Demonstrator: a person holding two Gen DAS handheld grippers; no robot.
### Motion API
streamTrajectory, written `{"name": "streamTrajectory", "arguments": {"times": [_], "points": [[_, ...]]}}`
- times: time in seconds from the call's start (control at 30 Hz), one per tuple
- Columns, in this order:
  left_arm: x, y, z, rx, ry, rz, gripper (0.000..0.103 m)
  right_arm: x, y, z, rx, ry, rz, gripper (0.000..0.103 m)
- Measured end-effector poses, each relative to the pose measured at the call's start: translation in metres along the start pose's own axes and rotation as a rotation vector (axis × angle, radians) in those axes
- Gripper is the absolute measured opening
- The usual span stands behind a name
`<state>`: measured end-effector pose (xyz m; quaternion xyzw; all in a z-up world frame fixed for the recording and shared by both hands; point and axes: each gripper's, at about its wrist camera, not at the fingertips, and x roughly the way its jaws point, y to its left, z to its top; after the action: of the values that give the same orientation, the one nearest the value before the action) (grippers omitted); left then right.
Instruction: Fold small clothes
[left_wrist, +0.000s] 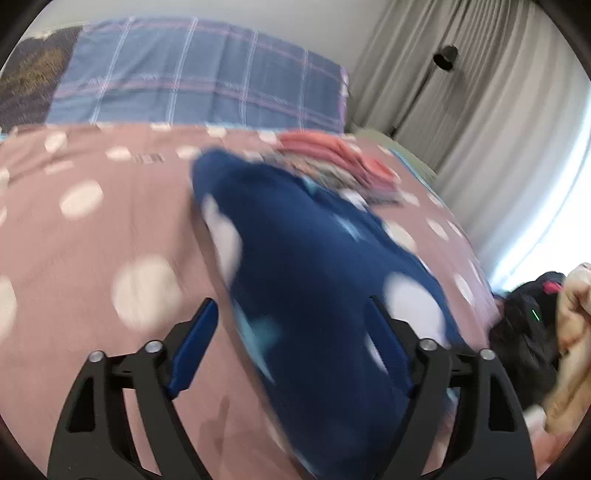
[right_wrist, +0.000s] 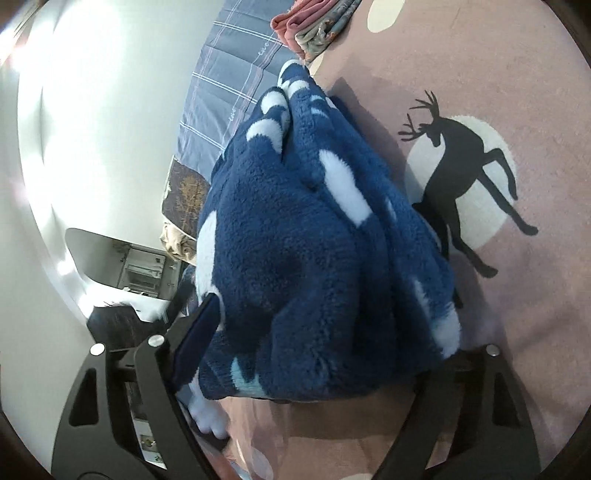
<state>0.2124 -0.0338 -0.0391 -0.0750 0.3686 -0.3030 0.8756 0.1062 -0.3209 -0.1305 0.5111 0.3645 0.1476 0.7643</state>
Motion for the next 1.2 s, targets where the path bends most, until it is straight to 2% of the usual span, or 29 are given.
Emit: {"name": "streamTrajectory", "arguments": {"times": [0.07,0.13,0.2,0.27,0.33,0.43,0.47,0.5,0.53,0.6,0.67,0.73,0.8,0.93,1.03,1.1,1.2], "points": [[0.026,0.018,0.021,-0.030,0.025,-0.029,0.085,0.003,0.003,0.000,-0.004,-0.003,-0.019,0.085],[0.054,0.035,0.036,-0.084,0.060,-0.064,0.093,0.003,0.004,0.000,0.005,0.001,-0.033,0.086],[0.083,0.051,0.051,-0.140,0.082,-0.112,0.095,-0.004,0.003,0.001,0.016,0.001,-0.044,0.086],[0.113,0.062,0.066,-0.167,0.113,-0.116,0.096,-0.006,0.004,0.001,0.026,-0.001,-0.060,0.088],[0.136,0.072,0.076,-0.189,0.140,-0.110,0.102,-0.007,-0.002,0.002,0.046,-0.001,-0.070,0.090],[0.165,0.082,0.077,-0.232,0.164,-0.154,0.102,0.000,-0.002,0.008,0.065,-0.024,-0.080,0.092],[0.166,0.079,0.076,-0.204,0.144,-0.155,0.093,0.002,-0.001,0.010,0.053,-0.038,-0.088,0.092],[0.166,0.074,0.076,-0.163,0.136,-0.178,0.077,0.005,0.000,0.012,0.031,-0.049,-0.099,0.090],[0.165,0.073,0.076,-0.156,0.134,-0.177,0.074,0.007,0.002,0.013,0.011,-0.054,-0.107,0.087],[0.159,0.073,0.079,-0.144,0.115,-0.189,0.057,0.008,0.011,0.017,-0.056,-0.059,-0.116,0.064],[0.145,0.071,0.086,-0.130,0.085,-0.179,0.052,0.002,0.032,0.022,-0.179,-0.069,-0.122,0.055],[0.130,0.069,0.097,-0.126,0.043,-0.173,0.050,-0.003,0.063,0.030,-0.334,-0.105,-0.142,0.050],[0.104,0.065,0.117,-0.097,-0.029,-0.149,0.050,-0.003,0.098,0.042,-0.475,-0.130,-0.156,0.050],[0.045,0.080,0.172,-0.079,-0.181,-0.035,0.050,0.024,0.146,0.094,-0.594,-0.073,-0.083,0.050],[0.009,0.104,0.213,-0.083,-0.280,0.100,0.051,0.077,0.178,0.159,-0.577,0.029,0.029,0.050],[-0.004,0.123,0.236,-0.103,-0.307,0.185,0.052,0.121,0.196,0.196,-0.570,0.070,0.055,0.050],[-0.002,0.153,0.262,-0.128,-0.322,0.303,0.052,0.183,0.217,0.237,-0.603,0.112,0.051,0.050]]}}
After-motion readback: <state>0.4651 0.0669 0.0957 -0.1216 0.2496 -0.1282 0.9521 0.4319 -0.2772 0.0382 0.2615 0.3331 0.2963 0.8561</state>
